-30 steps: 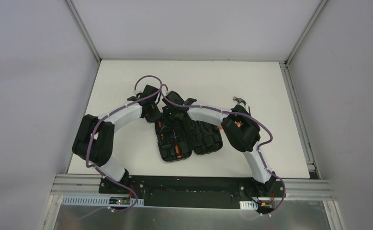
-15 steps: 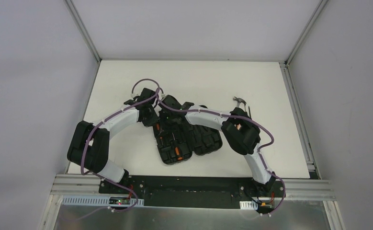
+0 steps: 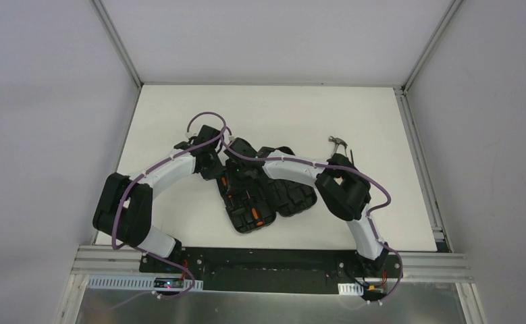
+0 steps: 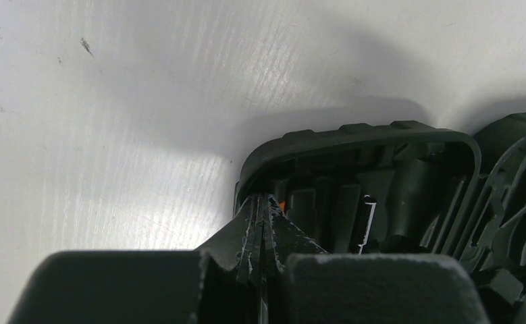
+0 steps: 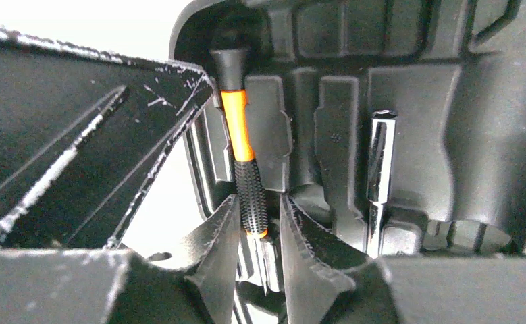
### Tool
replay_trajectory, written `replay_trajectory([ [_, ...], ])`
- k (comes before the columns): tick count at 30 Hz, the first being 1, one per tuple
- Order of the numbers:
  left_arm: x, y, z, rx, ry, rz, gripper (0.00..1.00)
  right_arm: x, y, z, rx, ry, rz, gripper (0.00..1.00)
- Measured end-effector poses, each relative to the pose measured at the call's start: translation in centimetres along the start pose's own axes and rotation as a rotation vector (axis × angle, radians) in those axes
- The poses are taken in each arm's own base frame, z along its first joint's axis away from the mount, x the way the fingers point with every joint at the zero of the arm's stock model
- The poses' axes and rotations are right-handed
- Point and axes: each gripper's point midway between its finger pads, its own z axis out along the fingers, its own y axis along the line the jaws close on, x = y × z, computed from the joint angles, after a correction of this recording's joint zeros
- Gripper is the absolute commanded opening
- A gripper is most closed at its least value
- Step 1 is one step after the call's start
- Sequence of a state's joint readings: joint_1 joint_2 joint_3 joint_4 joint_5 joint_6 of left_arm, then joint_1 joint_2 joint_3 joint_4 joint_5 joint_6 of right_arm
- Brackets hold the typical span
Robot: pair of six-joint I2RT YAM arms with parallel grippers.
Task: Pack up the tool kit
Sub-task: Adjust the screwdriver in the toolbox.
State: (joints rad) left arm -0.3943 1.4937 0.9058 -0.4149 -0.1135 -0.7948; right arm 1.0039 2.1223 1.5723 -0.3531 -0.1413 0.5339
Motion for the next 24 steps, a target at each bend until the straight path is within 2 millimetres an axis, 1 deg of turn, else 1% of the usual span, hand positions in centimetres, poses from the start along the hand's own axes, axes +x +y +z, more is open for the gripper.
replay_trajectory([
  [7,-0.1,-0.1,-0.1,0.005,-0.005,0.001,0.0,0.4,0.2,-0.3,0.001,0.004,-0.024,0.06],
  [8,-0.1,-0.1,-0.1,0.006,-0.006,0.001,0.0,0.4,0.2,-0.3,0.001,0.004,-0.026,0.01],
  [15,-0.1,-0.1,-0.1,0.008,-0.007,0.001,0.0,0.5,0.1,-0.2,0.003,0.006,-0.028,0.0],
  [20,-0.2,-0.2,-0.2,0.013,-0.011,0.0,0.0,0.6,-0.2,0.4,-0.004,0.015,-0.022,0.0],
  [24,-0.8,-0.6,-1.2,0.042,-0.04,-0.006,0.07,0.4,0.3,0.7,-0.031,0.029,-0.017,0.0],
])
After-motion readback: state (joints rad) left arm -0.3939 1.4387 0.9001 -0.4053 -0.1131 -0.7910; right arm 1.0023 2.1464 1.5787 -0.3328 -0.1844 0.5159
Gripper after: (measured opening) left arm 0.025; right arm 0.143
